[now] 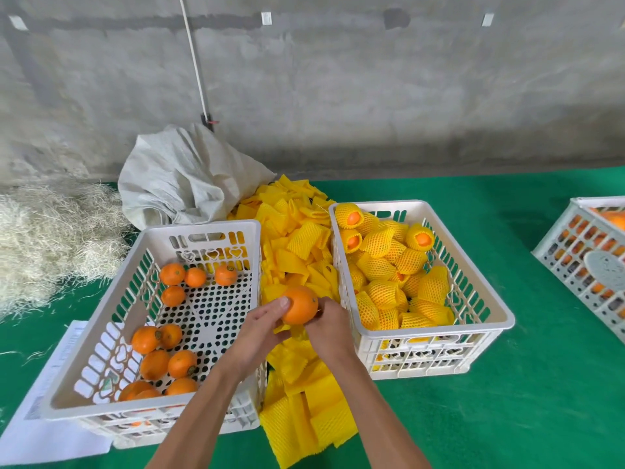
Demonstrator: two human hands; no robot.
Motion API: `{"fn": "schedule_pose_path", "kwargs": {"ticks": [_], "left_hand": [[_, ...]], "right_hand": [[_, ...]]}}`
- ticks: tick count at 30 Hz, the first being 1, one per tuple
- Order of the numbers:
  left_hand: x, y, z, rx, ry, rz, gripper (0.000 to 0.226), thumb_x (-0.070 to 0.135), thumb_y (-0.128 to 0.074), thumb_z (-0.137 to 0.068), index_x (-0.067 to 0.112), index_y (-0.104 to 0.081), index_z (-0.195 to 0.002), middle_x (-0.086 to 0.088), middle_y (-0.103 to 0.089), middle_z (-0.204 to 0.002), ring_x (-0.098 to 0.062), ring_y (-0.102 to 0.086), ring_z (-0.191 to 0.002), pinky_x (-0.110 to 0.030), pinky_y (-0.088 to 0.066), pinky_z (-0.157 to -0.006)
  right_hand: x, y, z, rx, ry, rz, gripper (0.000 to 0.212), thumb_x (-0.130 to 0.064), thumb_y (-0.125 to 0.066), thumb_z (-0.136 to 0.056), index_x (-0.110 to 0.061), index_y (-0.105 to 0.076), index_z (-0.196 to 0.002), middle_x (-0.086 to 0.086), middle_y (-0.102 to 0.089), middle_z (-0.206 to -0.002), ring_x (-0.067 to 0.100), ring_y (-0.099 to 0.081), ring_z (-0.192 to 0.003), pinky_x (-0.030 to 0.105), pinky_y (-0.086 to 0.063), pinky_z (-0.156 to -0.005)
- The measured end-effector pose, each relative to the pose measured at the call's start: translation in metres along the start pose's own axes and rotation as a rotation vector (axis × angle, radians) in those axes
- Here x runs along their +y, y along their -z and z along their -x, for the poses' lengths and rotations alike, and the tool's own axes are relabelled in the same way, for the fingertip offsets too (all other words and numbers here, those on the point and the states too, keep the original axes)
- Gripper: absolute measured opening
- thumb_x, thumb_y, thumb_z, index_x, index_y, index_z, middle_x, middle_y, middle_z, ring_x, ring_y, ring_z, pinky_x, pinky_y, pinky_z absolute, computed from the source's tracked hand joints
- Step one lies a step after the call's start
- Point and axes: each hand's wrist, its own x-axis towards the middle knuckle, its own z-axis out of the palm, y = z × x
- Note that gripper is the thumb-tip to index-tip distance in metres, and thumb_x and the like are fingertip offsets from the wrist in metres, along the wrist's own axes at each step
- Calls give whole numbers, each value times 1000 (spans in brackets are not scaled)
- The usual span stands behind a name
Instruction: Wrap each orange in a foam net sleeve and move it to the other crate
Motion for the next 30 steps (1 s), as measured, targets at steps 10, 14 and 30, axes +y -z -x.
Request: {"fn": "schedule_pose_path", "kwargs": {"ticks": [10, 14, 30], "left_hand": [[-2, 3, -9, -11, -19, 3, 76, 61, -97, -56, 12, -82, -112, -6, -74, -127, -27, -70, -118, -34, -60, -90], [-8, 2, -10, 86, -107, -133, 65, 59, -93, -64, 15, -83, -111, -9, -78, -118, -30, -73, -113, -42, -60, -98], [-19, 0, -19, 311, -314, -374, 60, 43, -86, -76, 19, -61, -125, -3, -67, -115, -23, -67, -104, -31, -59, -85]], "right_hand": [[3, 11, -17, 20, -130, -271, 23, -30, -69, -98, -16, -79, -82, 14, -74, -84, 35, -71, -87, 55, -60, -80], [4, 14, -21, 20, -57, -259, 28, -35, -65, -100, -15, -78, -84, 18, -72, -86, 38, -69, -86, 57, -58, -78], [-7, 9, -5, 151, 429, 65, 22, -35, -62, -102, -17, -74, -105, -8, -58, -98, 8, -61, -92, 30, -54, -74]]}}
